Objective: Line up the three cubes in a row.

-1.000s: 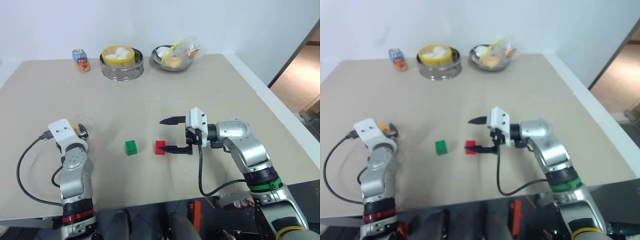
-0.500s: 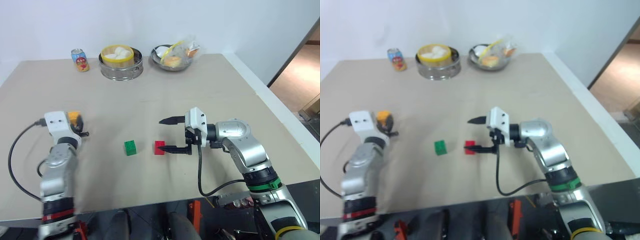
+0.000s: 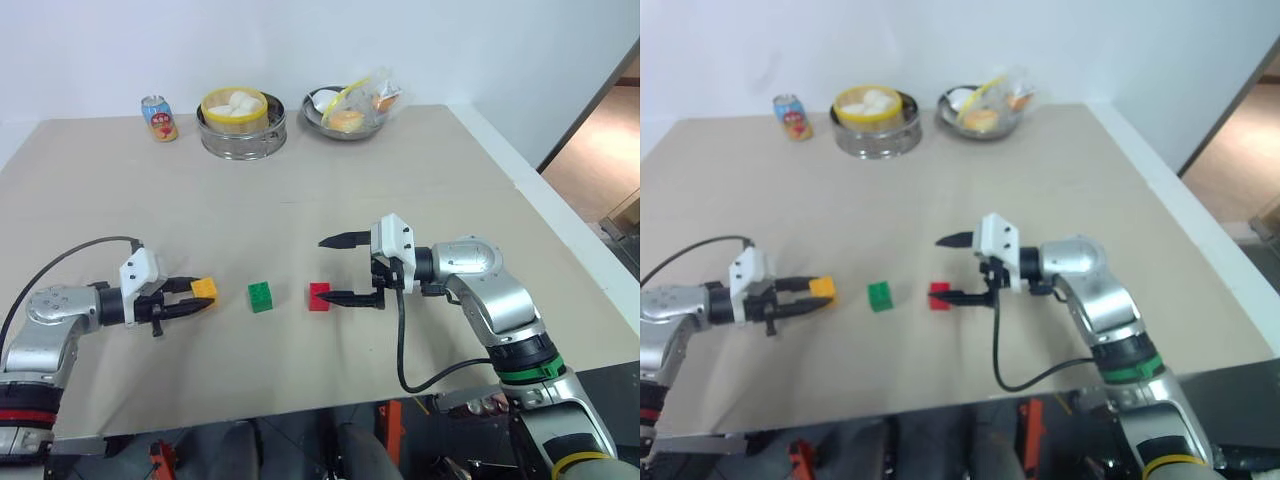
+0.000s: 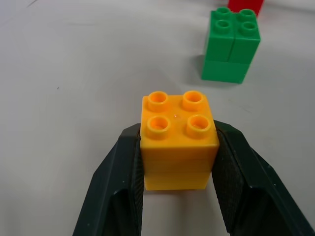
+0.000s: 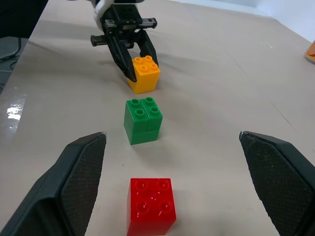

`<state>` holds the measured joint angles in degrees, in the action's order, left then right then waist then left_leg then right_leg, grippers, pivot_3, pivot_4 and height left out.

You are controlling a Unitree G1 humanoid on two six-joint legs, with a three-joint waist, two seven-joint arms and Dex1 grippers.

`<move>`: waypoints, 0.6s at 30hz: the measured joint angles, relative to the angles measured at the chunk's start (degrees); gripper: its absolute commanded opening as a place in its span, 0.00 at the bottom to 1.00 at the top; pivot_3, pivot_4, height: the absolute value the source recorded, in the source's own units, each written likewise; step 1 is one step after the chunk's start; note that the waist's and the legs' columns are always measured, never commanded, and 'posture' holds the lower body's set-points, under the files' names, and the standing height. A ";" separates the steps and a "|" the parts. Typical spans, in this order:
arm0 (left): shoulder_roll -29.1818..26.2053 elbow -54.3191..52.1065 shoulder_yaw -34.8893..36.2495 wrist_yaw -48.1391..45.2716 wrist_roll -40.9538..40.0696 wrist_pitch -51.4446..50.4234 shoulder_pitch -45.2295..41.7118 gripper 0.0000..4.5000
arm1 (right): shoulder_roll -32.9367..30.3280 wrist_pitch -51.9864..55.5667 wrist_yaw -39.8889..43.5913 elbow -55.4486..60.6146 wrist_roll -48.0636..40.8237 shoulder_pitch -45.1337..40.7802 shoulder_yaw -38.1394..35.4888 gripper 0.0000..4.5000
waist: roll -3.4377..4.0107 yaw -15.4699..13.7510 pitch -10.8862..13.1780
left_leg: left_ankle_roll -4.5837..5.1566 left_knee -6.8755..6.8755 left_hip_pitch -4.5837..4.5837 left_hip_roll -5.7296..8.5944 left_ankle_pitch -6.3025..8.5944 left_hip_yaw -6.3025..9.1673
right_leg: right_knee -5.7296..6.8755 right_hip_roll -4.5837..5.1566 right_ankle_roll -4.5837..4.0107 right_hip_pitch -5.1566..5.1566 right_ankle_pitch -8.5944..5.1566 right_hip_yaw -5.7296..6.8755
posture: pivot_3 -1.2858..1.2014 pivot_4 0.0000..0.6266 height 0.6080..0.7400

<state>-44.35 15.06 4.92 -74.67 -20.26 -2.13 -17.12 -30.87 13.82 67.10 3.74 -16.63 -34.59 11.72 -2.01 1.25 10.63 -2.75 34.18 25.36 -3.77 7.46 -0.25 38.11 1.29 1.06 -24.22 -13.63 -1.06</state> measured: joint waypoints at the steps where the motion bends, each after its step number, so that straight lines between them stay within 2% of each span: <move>1: 0.00 0.31 -0.12 -0.96 -0.03 0.21 -0.30 0.29 | -0.27 0.15 0.00 0.32 0.00 0.07 -0.03 1.00 | 0.00 0.00 0.00 | 0.00 0.00 0.01 0.00 0.01 0.00 | 0.00 -0.01 0.01 -0.01 -0.01 0.00 | 0.52 0.24 1.00; 6: 0.02 -1.66 -0.02 -3.42 -1.61 0.58 0.53 0.29 | -1.88 1.33 -0.01 1.81 -0.08 1.06 -0.44 1.00 | 0.00 0.00 0.00 | 0.02 -0.04 0.02 -0.03 0.02 0.01 | 0.02 -0.04 0.02 -0.05 -0.03 0.00 | 0.52 0.24 1.00; 14: 0.12 -7.32 2.09 -1.51 -3.42 0.41 7.86 0.29 | -2.75 2.04 -0.83 3.11 -0.21 2.37 -0.80 1.00 | 0.00 0.08 0.00 | 0.03 -0.03 -0.01 -0.08 0.02 0.00 | 0.03 -0.05 0.00 -0.06 -0.01 0.01 | 0.52 0.24 1.00; 18: 0.12 -7.21 2.21 -0.35 -3.33 0.96 8.25 0.29 | -2.74 2.08 -1.00 3.36 -0.25 2.39 -0.79 1.00 | 0.00 -0.01 0.00 | 0.03 0.01 -0.01 -0.07 0.01 -0.01 | 0.03 -0.02 -0.01 -0.04 -0.01 0.01 | 0.52 0.24 1.00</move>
<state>-44.22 7.85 7.12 -75.03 -23.59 -1.17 -8.87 -33.60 15.91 66.10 7.10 -16.87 -32.20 10.93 -2.01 1.24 10.63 -2.72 34.18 25.35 -3.84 7.47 -0.26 38.14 1.27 1.05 -24.26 -13.63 -1.06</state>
